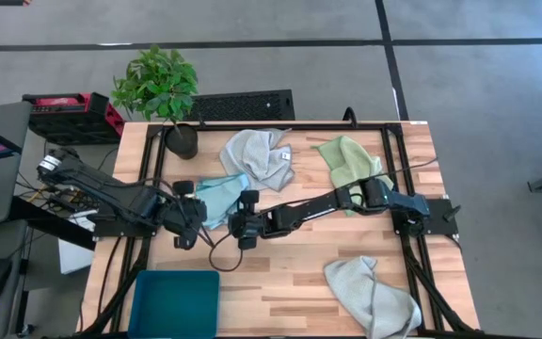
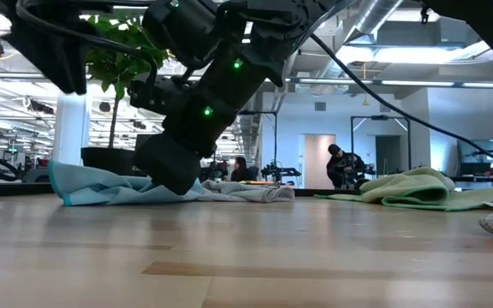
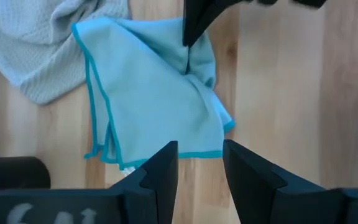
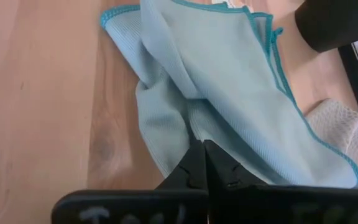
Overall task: Fold microfiber towels
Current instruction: Fold the blue microfiber cloth
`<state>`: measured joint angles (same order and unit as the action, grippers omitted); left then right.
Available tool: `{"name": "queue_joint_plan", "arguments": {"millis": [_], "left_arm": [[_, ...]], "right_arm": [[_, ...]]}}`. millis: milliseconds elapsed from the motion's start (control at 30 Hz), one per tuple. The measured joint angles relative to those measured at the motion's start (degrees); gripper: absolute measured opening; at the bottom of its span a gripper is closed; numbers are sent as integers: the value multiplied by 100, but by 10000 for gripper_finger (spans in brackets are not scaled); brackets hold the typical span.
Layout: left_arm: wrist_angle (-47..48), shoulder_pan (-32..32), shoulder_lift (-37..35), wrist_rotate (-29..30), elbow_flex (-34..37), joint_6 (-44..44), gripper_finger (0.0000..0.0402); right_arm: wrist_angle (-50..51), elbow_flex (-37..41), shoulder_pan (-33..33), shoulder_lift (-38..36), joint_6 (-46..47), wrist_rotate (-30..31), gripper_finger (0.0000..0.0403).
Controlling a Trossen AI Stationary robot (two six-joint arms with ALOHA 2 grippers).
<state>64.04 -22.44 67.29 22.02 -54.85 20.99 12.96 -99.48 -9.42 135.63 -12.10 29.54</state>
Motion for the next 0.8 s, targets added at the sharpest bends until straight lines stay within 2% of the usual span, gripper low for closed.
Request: {"name": "queue_joint_plan", "arguments": {"millis": [133, 333, 433, 600, 800], "left_arm": [[-473, 10, 215, 257, 389, -80, 120], [-1059, 284, 124, 287, 1169, 139, 111], [-1869, 436, 79, 226, 1504, -2, 105], [-3239, 669, 149, -208, 2251, -571, 98], [-3548, 906, 216, -47, 2622, -596, 97]], "right_arm": [[10, 0, -48, 0, -40, 13, 2], [200, 2, -108, -105, -49, 13, 2], [315, -2, -106, -163, -44, 9, 2], [287, -4, -99, -236, 0, -5, 2], [307, -4, -100, -229, 7, -12, 2]]}}
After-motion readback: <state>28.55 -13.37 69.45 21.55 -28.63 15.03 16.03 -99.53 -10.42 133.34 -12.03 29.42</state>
